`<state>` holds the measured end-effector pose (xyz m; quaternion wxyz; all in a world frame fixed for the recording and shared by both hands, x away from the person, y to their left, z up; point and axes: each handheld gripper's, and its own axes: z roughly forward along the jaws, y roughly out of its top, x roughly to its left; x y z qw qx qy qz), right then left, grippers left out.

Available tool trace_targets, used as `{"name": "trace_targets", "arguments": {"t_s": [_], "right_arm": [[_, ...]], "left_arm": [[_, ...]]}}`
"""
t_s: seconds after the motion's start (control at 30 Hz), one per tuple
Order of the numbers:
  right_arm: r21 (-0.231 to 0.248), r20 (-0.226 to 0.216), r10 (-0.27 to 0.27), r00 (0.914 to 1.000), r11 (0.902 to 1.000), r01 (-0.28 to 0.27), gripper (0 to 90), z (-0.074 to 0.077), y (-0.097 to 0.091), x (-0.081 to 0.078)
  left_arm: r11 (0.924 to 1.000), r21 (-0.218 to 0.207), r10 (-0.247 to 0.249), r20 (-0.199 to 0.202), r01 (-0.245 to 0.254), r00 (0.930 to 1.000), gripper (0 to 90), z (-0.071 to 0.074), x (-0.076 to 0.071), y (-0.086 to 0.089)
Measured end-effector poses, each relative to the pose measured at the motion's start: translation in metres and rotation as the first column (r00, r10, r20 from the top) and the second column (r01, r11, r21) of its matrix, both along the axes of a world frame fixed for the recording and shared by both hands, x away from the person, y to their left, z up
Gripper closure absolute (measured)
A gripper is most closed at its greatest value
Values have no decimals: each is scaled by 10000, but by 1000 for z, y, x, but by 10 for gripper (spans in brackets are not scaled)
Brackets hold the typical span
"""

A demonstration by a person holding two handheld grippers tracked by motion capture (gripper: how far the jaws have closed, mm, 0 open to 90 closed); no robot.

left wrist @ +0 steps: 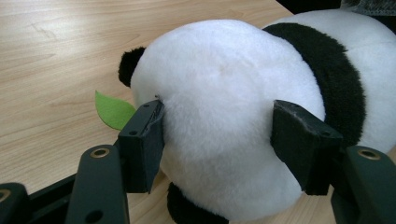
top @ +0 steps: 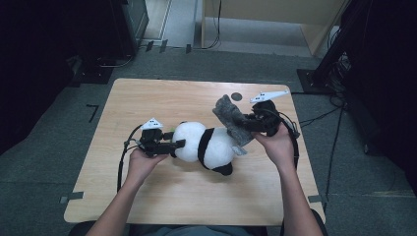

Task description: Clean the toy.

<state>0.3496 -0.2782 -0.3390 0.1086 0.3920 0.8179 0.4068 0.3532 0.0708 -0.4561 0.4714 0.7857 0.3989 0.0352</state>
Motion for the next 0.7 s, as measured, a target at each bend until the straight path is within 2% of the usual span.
{"name": "trace_targets", "arguments": {"t_s": [0.17,0.27,0.47,0.7], "right_arm": [[149,320,530,9981,9985,-535,759,9,23,3],[167,326,871,9957,9960,-877,759,10,38,7],[64,424,1366,9897,9905,-1370,757,2,67,17],[83,128,1709,9852,9852,-1710,757,-12,91,30]], "left_arm": [[10000,71,-19,36,18,10000,336,2,-1,-1],[10000,66,-54,35,54,10000,316,2,-2,-2],[9999,72,-81,59,81,9999,304,3,-1,-3],[9999,118,-71,174,69,9998,304,3,0,-6]]}}
